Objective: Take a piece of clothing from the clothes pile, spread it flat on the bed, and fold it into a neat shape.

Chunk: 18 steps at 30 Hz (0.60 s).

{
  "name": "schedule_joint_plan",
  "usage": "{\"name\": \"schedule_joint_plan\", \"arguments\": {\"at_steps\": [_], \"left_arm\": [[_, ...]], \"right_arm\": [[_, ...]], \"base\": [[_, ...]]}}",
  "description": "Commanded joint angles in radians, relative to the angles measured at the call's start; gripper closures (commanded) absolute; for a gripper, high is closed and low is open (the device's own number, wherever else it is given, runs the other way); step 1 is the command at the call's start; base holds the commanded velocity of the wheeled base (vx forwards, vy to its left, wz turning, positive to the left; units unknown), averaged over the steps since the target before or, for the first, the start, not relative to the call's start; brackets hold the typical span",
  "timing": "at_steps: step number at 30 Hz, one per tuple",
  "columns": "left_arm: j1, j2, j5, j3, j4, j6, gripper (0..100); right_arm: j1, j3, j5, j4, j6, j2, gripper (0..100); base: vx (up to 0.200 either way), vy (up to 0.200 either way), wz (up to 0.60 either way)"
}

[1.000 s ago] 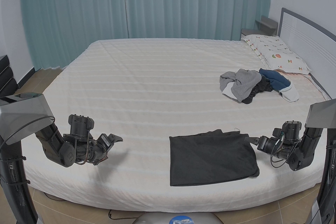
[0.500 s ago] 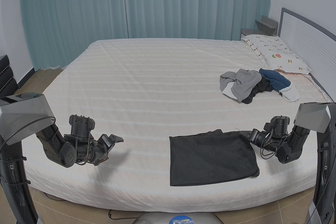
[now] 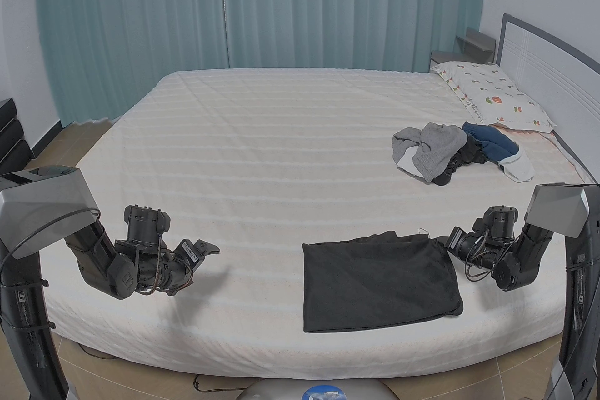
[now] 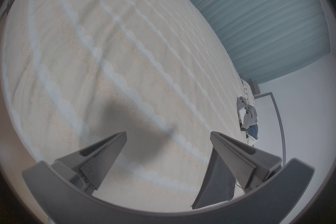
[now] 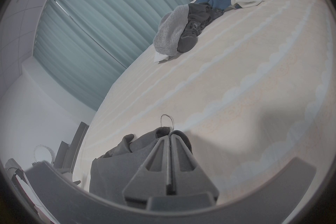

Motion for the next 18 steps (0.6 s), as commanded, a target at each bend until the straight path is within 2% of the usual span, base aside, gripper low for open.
{"name": "schedule_joint_plan", "arguments": {"at_steps": [1,4,18], "left_arm": [[0.0,0.001,0.0,0.001,0.0,0.0,0],[0.0,0.001,0.0,0.001,0.0,0.0,0],[0.0,0.001,0.0,-0.001,0.0,0.0,0]], "right_arm": [[-0.005,-0.001,-0.009,0.001,0.002,-0.004,100],[-0.013,0.001,-0.031,-0.001,0.004,0.0,100],[-0.033,0.018,-0.032,-0.003,0.005,0.002,100]], "base": [[0.0,0.0,0.0],[0.0,0.0,0.0],[0.0,0.0,0.0]]}}
